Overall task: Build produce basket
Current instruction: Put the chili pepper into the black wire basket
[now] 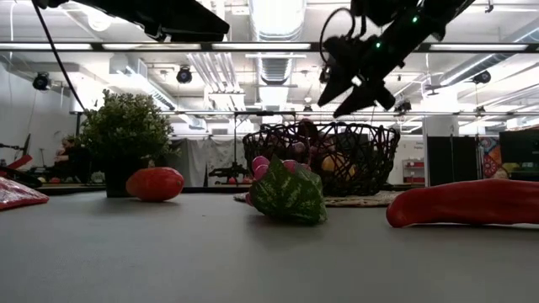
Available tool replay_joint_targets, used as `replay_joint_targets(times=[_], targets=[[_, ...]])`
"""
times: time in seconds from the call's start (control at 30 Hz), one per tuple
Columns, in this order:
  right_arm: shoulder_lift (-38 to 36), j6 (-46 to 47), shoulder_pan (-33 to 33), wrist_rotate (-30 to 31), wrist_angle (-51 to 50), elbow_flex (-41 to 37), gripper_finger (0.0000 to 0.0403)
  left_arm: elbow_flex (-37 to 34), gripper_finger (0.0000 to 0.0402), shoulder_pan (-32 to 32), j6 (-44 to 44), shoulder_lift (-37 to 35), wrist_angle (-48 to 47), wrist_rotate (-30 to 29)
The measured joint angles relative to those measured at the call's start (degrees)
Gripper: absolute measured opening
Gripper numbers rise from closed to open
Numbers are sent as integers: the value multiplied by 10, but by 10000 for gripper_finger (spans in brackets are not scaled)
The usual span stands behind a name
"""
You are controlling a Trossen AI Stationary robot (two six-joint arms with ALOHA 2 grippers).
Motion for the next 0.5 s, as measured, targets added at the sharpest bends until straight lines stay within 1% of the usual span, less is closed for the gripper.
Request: replay_joint_targets(times=[0.2, 0.5], targets=[[-18, -28, 39, 0, 7, 0, 219, 0, 318, 0, -1, 0, 2, 0], [-18, -75, 123, 0, 47, 0, 215, 0, 318, 0, -3, 0, 2, 0]])
